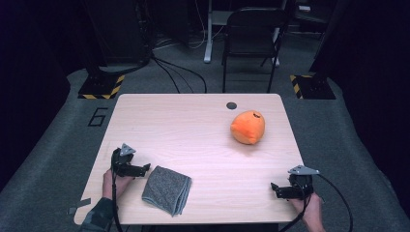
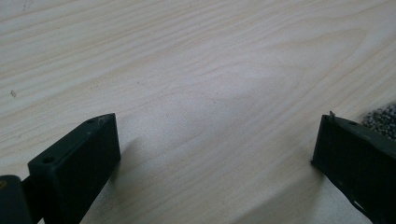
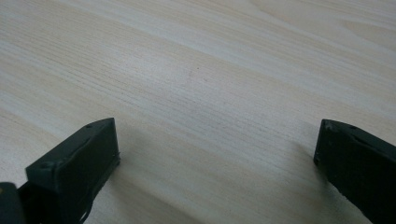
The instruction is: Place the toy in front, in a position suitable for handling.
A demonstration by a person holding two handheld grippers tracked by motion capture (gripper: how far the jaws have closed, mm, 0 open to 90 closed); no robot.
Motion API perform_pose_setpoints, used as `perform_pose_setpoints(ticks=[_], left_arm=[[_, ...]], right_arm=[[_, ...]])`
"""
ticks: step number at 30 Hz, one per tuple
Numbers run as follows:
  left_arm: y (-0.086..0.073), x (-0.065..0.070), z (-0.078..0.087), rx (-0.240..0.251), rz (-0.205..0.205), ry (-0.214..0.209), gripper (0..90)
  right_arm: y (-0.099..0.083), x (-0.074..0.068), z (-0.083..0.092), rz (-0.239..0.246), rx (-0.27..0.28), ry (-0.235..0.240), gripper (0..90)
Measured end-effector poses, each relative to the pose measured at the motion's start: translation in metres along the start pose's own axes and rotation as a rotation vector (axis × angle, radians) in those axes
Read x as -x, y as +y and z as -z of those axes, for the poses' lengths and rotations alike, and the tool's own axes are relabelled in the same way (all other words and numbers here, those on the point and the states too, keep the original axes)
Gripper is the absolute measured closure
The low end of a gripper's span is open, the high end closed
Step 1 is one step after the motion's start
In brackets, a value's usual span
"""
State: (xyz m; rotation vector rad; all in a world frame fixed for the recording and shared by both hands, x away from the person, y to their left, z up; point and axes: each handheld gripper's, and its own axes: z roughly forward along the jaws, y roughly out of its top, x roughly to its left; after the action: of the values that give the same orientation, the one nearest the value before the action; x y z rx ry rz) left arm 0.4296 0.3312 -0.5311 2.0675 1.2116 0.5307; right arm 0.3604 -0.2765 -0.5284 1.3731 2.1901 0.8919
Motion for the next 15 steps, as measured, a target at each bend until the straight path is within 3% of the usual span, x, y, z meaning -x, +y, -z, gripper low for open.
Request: perform_pose_setpoints(ticks=[15], left_arm=[[0.0004,-0.0005,0.0005,-0.01,-0.011,-0.008,0.6]], right_arm=[[0.0,-0.0002,0.0003,-0.001,-0.004,0.001,0.0]])
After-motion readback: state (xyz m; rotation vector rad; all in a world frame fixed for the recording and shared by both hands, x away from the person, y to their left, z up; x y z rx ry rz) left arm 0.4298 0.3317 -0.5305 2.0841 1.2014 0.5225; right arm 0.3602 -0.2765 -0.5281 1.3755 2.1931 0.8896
